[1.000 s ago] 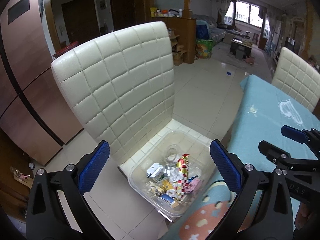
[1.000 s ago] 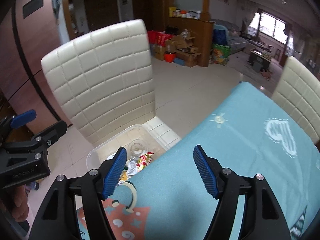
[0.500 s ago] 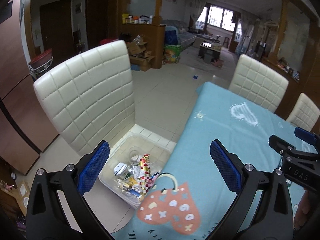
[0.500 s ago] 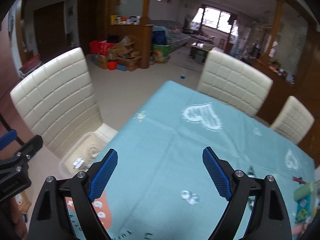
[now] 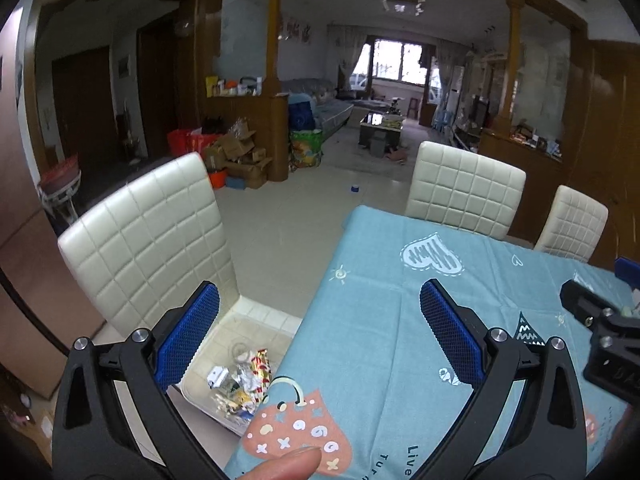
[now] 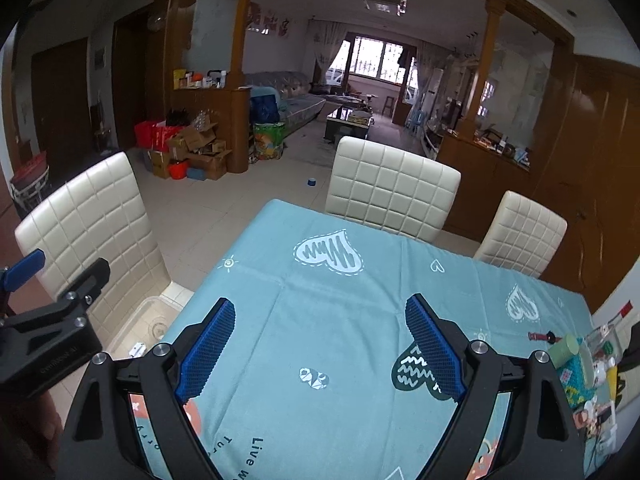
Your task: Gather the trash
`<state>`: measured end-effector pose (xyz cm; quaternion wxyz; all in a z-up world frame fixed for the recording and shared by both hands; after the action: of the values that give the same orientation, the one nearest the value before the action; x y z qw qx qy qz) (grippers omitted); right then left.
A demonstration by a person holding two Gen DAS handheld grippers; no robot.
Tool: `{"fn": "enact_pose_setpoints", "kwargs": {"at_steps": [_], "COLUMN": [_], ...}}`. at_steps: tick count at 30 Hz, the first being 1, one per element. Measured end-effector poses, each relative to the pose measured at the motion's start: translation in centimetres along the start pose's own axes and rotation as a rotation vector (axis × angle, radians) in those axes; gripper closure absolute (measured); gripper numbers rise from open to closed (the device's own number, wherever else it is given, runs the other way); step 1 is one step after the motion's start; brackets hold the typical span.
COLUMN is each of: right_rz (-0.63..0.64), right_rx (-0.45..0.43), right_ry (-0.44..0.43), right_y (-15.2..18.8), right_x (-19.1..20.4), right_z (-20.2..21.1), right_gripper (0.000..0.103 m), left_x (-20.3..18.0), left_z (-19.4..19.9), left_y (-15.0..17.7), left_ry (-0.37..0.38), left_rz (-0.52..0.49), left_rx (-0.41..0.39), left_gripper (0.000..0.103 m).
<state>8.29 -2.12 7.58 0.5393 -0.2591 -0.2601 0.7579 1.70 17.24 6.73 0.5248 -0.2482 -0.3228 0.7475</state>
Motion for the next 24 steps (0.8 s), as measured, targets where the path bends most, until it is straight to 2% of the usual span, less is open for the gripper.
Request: {"fn": "enact_pose_setpoints", "kwargs": {"at_steps": [4,11,24], "right_rz": [-0.052,-0.095,-0.1], "right_rx": [-0.003,-0.02,-0.027], "right_ry": [-0.021,-0.037,-0.051], "right_y": [0.3,0.8,1.3], "right_x": [-1.3,-2.5,-2.5], "right_z": [1.0,2.3,2.9], "right_gripper": [0.018,0.018,0.018], "left_x": [-1.4,-2.1,-2.0], "left_z": [1.1,2.4,2.9], "left_y": [-0.2,-0.2,-0.1], "left_ry": [-0.019,-0.008,-0.013], "left_rz": [-0.049,-0.077,-0.077], "left_rx": [-0.016,-0.028,-0.037], "left_gripper": [0.004,0.004,0.004]}}
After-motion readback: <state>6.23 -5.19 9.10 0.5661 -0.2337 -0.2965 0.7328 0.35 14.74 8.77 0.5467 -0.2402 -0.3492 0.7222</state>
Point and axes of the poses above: each gripper's, at about its wrist camera, not at the fingertips, and z roughly against the way its jaws point, x to its left, y to its underside, the point moved 2 cm from there along -z, roughly the way its jaws point, and after that the axes turned 8 degrees about x, right-handed, at the moved point
